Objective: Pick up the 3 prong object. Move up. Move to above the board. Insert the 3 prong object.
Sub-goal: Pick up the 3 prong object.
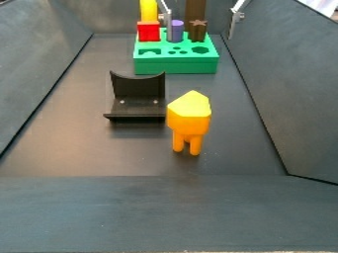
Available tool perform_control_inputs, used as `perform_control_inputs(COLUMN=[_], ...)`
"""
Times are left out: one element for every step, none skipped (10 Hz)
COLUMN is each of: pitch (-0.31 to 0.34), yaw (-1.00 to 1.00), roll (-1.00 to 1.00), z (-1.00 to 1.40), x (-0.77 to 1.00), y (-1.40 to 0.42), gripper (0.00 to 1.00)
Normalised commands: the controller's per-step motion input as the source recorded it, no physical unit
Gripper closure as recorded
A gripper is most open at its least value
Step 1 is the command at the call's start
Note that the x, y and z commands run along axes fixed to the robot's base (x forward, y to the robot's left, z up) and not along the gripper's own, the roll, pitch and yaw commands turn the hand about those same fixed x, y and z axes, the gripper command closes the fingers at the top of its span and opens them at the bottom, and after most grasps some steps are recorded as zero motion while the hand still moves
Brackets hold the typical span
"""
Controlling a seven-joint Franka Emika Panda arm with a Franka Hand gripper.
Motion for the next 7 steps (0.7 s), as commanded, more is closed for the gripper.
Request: perform_control_inputs(pitch=[0.000,0.034,0.051,0.027,0.014,0.000,0.000], yaw=[0.00,-0.05,-0.15,-0.21,-0.20,-0.19,-0.13], roll=[0.00,0.08,0.06,0.00,0.00,0.00,-0.02], z=[-0.03,-0.25,-0.25,-0.27,-0.29,-0.30,-0.27], x=[0.00,0.19,0.28,0.33,0.34,0.19,0.17], y=[0.03,0.39,0.51,0.66,0.65,0.56,0.43], gripper=[0.00,0.00,0.00,0.00,0.00,0.00,0.00])
